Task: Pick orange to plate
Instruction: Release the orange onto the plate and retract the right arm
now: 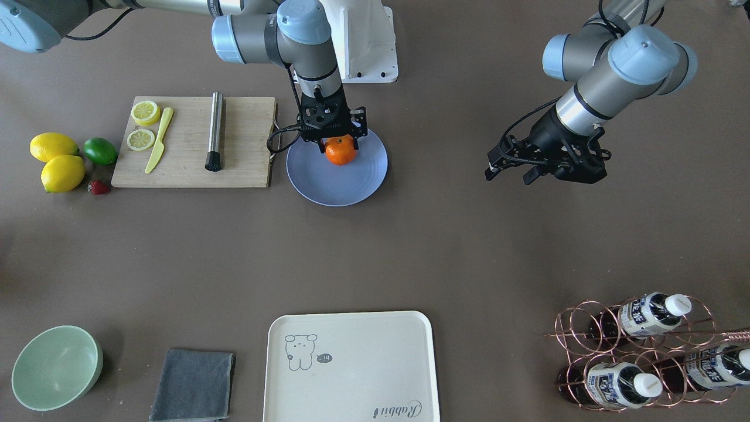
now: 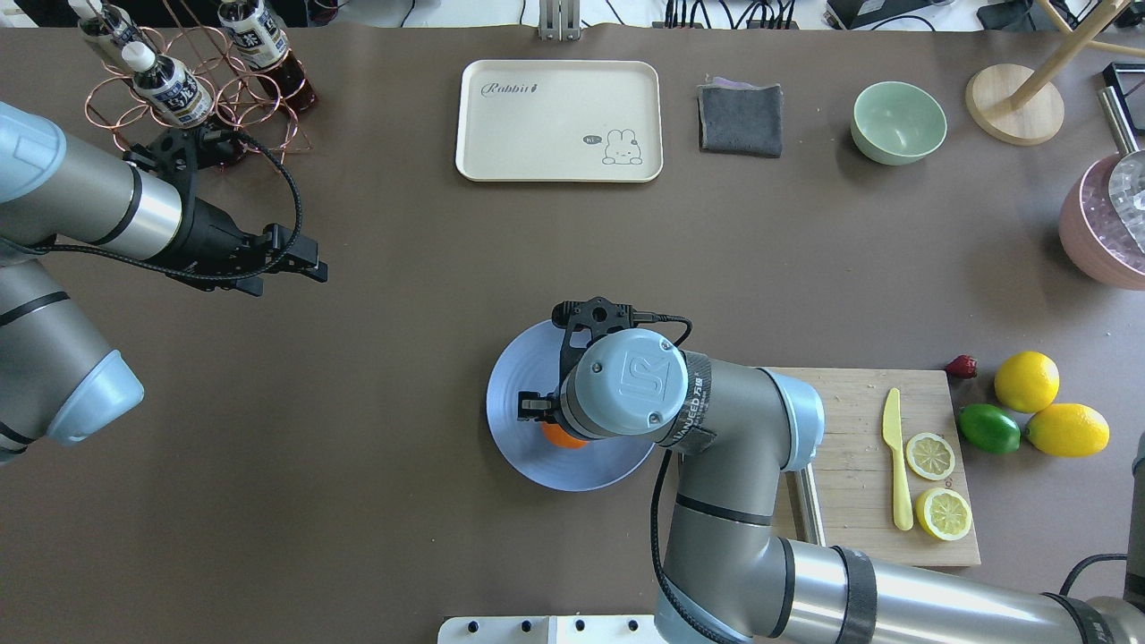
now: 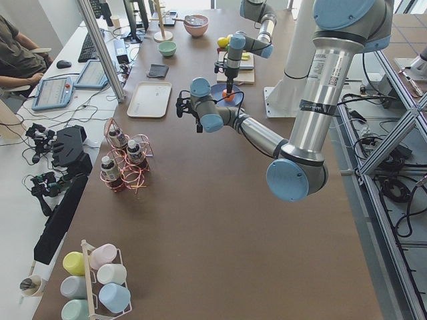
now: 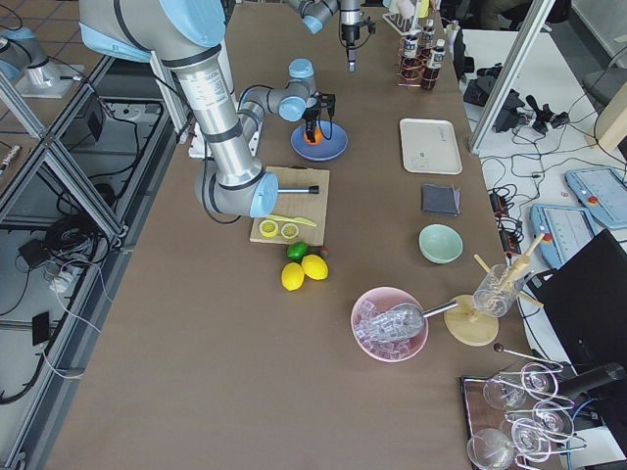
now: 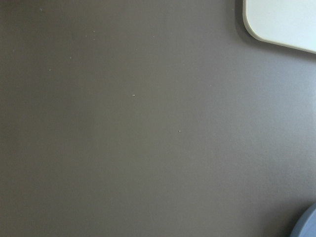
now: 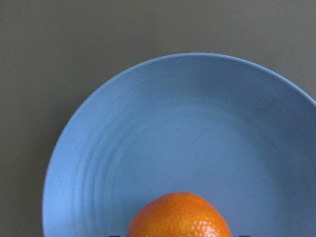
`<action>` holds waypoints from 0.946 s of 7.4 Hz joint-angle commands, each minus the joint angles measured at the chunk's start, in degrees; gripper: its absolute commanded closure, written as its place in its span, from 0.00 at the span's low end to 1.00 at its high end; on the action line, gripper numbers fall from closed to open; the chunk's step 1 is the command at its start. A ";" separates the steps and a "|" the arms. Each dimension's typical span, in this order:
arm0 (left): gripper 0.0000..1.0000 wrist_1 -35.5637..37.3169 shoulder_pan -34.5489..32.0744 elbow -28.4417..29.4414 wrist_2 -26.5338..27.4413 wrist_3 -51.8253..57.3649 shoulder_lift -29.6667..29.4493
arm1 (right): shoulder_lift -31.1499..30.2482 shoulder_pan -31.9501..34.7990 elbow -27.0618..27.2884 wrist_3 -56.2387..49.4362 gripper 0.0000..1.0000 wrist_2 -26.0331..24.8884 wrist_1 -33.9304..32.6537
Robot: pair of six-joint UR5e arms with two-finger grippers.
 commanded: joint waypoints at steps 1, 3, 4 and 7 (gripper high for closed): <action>0.03 0.00 0.02 0.03 -0.06 0.01 -0.07 | -0.07 0.15 0.06 -0.11 0.00 -0.15 0.00; 0.03 0.09 -1.46 0.12 -0.24 0.70 0.02 | -3.29 7.93 4.43 -0.82 0.00 7.88 -0.09; 0.03 3.13 -5.05 0.12 -0.76 7.58 1.76 | -5.49 16.07 6.72 -4.82 0.00 15.33 -0.26; 0.03 23.05 -25.76 -0.76 -11.55 46.45 7.47 | -23.02 37.09 12.44 -37.88 0.00 31.09 -3.17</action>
